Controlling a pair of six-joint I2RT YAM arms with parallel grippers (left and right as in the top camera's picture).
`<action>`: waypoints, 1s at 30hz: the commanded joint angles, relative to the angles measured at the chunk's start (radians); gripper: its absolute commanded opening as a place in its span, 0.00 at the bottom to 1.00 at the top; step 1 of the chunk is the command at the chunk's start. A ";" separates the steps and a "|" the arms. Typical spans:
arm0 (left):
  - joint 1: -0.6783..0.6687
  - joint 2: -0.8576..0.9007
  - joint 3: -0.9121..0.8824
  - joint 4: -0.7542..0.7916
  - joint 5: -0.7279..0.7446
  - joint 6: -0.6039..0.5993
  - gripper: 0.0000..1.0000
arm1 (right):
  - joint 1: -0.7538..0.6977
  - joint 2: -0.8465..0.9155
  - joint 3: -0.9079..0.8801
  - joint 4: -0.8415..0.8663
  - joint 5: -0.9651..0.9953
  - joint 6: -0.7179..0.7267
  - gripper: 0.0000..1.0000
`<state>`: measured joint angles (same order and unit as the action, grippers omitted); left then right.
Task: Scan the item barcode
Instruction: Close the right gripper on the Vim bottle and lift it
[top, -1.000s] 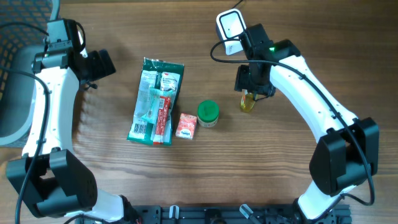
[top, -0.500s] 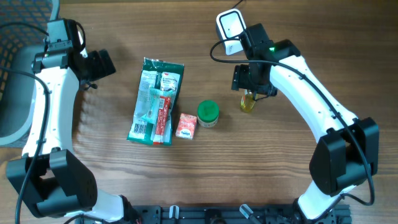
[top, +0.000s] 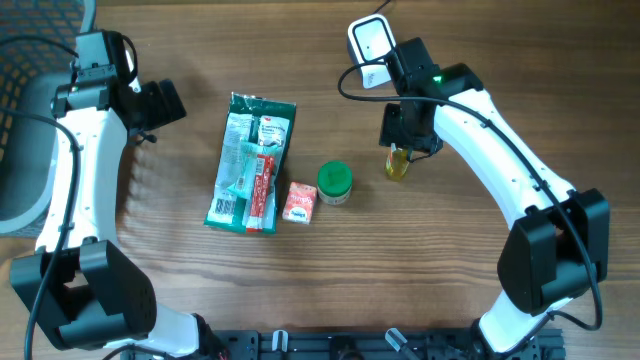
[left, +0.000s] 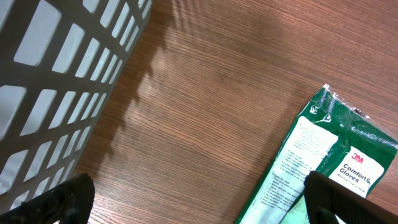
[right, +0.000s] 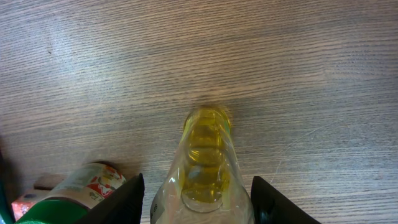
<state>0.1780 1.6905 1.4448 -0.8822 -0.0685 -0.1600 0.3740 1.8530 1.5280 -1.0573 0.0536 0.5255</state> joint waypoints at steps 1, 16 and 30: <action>0.003 -0.002 0.007 0.003 0.008 -0.002 1.00 | 0.002 0.015 -0.003 0.002 0.024 -0.003 0.55; 0.003 -0.002 0.007 0.003 0.008 -0.002 1.00 | 0.002 0.015 -0.003 -0.056 0.020 0.029 0.58; 0.004 -0.002 0.007 0.003 0.008 -0.002 1.00 | -0.073 -0.013 0.041 -0.081 -0.079 -0.088 0.29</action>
<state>0.1780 1.6905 1.4448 -0.8822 -0.0681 -0.1600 0.3523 1.8530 1.5284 -1.1217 0.0422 0.5159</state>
